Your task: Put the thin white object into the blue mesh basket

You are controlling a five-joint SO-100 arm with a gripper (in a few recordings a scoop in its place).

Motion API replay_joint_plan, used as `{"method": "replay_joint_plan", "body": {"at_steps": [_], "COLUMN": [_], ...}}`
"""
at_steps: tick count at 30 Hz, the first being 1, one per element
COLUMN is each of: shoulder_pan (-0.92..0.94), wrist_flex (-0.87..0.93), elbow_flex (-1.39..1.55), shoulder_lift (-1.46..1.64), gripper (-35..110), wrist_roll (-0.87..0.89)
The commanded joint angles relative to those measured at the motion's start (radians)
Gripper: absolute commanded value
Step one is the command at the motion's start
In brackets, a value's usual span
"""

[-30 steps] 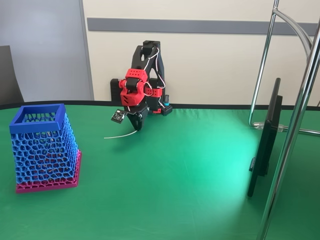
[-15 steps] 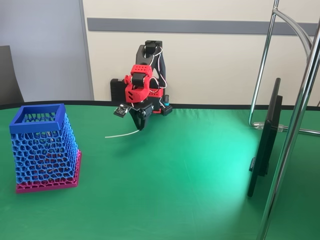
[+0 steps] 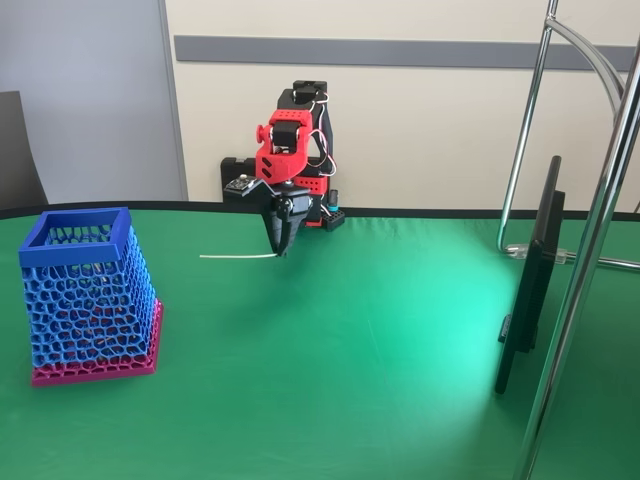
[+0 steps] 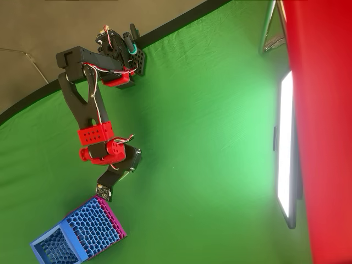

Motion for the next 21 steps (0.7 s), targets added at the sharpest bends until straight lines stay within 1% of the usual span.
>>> {"method": "replay_joint_plan", "body": {"at_steps": [1, 12, 21], "shoulder_pan": [0.003, 0.043, 0.064], "wrist_flex": [-0.028, -0.138, -0.187], "elbow_flex": [-0.087, -0.17, -0.268], "shoulder_lift": [0.032, 0.025, 0.014], "gripper": [2, 2, 2], "wrist_roll": [0.018, 0.015, 0.023]}}
